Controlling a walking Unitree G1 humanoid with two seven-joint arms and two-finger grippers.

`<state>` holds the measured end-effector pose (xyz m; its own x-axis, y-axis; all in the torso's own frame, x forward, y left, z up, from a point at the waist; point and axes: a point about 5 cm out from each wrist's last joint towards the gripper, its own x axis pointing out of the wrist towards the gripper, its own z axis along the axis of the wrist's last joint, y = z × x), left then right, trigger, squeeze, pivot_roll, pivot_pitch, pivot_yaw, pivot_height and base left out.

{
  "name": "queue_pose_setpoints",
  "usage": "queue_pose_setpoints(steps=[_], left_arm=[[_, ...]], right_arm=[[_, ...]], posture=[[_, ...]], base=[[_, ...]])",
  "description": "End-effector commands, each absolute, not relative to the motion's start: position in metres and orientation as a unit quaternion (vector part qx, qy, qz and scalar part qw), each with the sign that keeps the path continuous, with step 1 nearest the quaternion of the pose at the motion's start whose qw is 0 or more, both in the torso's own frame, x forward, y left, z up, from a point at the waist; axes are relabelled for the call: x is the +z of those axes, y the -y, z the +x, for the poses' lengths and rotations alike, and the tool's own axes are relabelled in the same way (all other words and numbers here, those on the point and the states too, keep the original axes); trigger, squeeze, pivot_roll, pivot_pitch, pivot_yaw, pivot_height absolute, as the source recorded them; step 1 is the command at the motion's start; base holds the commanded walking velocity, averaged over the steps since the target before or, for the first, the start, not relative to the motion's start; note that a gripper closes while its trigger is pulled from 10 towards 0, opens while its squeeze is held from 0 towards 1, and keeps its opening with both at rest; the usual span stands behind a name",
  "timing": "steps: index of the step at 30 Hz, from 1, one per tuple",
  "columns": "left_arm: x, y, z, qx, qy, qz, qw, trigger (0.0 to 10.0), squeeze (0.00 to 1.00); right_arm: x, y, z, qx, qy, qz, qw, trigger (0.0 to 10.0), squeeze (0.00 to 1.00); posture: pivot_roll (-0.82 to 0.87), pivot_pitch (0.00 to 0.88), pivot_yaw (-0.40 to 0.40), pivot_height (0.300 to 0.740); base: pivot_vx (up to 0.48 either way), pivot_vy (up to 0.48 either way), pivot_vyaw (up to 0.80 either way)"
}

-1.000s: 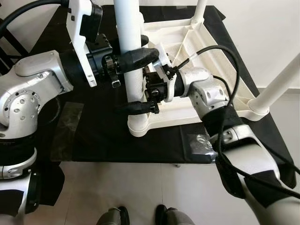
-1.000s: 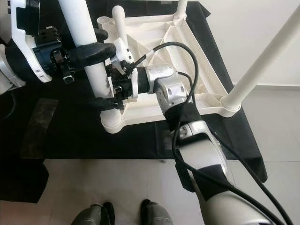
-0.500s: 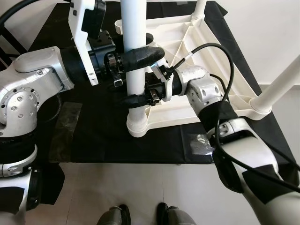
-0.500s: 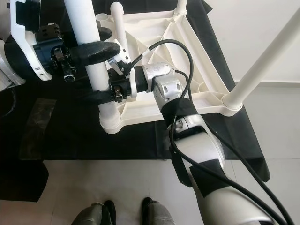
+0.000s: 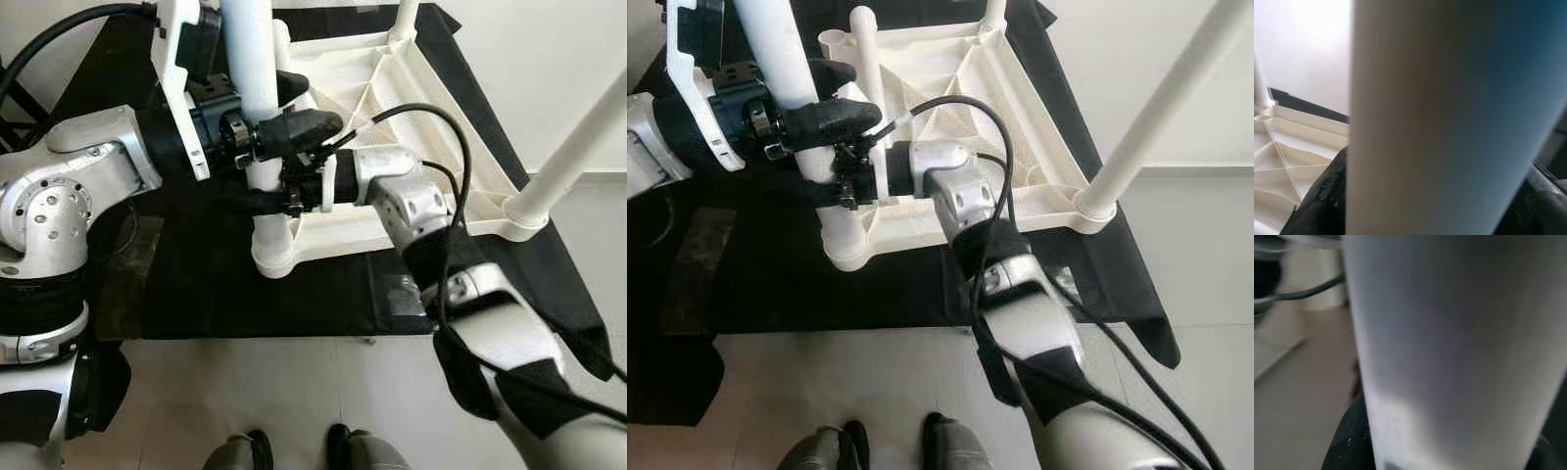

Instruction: Building children table

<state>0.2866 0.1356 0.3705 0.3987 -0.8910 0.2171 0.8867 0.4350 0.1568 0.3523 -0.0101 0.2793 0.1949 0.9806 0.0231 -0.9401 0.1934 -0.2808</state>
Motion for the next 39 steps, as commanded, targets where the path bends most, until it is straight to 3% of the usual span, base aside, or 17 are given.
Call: queue_pose_setpoints(steps=[1,3,5,22,23,24,25,36,37,39], left_arm=[[0.372,-0.134,0.284,-0.537,0.140,0.020,0.832,10.0,0.00],[0.372,-0.136,0.285,-0.535,0.139,0.021,0.833,10.0,0.00],[0.373,-0.138,0.286,-0.530,0.138,0.026,0.837,10.0,0.00],[0.375,-0.144,0.286,-0.532,0.130,0.038,0.836,10.0,0.00],[0.376,-0.145,0.286,-0.534,0.130,0.037,0.835,1.6,0.00],[0.376,-0.145,0.286,-0.534,0.130,0.037,0.835,1.6,0.00],[0.377,-0.145,0.286,-0.536,0.130,0.037,0.833,0.0,0.00],[0.380,-0.141,0.287,-0.541,0.130,0.037,0.830,0.0,0.00],[0.380,-0.140,0.288,-0.542,0.130,0.038,0.829,0.0,0.00],[0.380,-0.140,0.288,-0.542,0.130,0.038,0.829,0.0,0.00]], right_arm=[[0.231,0.001,0.362,0.407,0.024,-0.093,0.908,0.0,0.00],[0.213,-0.006,0.348,0.375,0.017,-0.091,0.922,0.0,0.00],[0.193,-0.026,0.320,0.409,0.006,-0.079,0.909,0.0,0.00],[0.203,-0.039,0.319,0.363,0.011,-0.060,0.930,0.0,0.00],[0.204,-0.039,0.317,0.354,0.011,-0.060,0.933,0.0,0.00],[0.204,-0.039,0.317,0.354,0.011,-0.060,0.933,0.0,0.00],[0.205,-0.040,0.315,0.351,0.012,-0.060,0.935,0.0,0.00],[0.212,-0.036,0.321,0.348,0.026,-0.060,0.935,0.0,0.00],[0.217,-0.034,0.324,0.347,0.036,-0.061,0.935,9.8,0.00],[0.217,-0.034,0.324,0.347,0.036,-0.061,0.935,9.8,0.00]], posture=[[-0.17,0.256,0.003,0.740],[-0.16,0.255,0.012,0.740],[-0.16,0.257,0.013,0.740],[-0.14,0.241,0.051,0.740],[-0.13,0.241,0.051,0.740],[-0.13,0.241,0.051,0.740],[-0.13,0.240,0.054,0.740],[-0.13,0.239,0.051,0.740],[-0.13,0.244,0.051,0.740],[-0.13,0.244,0.051,0.740]], base=[[0.000,0.000,0.00],[0.000,0.000,0.00],[0.000,0.000,0.00],[0.000,0.000,0.00],[0.000,0.000,0.00],[0.000,0.000,0.00],[0.000,0.000,0.00],[0.000,0.000,0.00],[0.000,0.000,0.00],[0.000,0.000,0.00]])
